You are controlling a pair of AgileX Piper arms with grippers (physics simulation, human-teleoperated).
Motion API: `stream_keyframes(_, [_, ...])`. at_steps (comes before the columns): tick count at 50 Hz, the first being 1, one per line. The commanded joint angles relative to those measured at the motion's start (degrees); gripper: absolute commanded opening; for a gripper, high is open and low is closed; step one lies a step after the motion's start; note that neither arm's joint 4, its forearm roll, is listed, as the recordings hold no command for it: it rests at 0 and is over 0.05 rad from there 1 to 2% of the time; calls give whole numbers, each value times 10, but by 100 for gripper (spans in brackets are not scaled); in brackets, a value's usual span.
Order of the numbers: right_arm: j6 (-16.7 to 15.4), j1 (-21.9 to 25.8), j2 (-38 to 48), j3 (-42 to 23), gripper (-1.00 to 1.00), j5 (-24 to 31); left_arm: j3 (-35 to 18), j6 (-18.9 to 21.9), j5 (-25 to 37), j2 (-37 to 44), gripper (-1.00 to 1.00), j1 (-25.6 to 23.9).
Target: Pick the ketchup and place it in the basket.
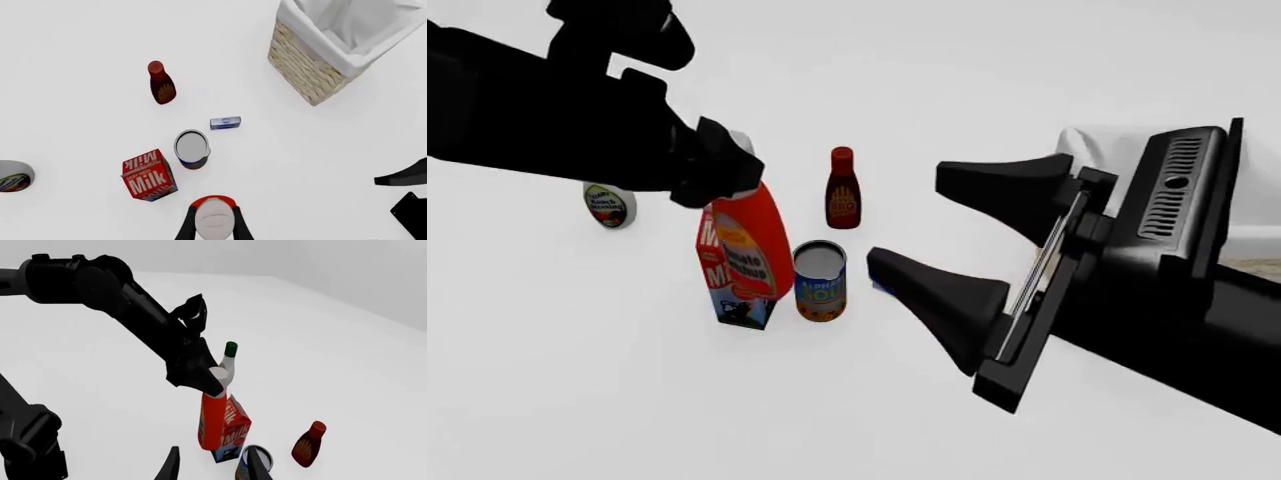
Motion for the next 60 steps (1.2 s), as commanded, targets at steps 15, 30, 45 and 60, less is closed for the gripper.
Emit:
stream_keyframes(15, [8,5,32,-2,100,-50,10,-7,-2,-10,-100,-21])
stream_keyframes(30, [19,4,61,9,100,-91,13,-11,-2,-11,-100,-26])
stream_keyframes(45, [29,9,88,10,100,-123,10,-15,3,-10,-100,-35])
stream_keyframes(60, [36,11,123,3,100,-146,13,-22,0,-9,-100,-38])
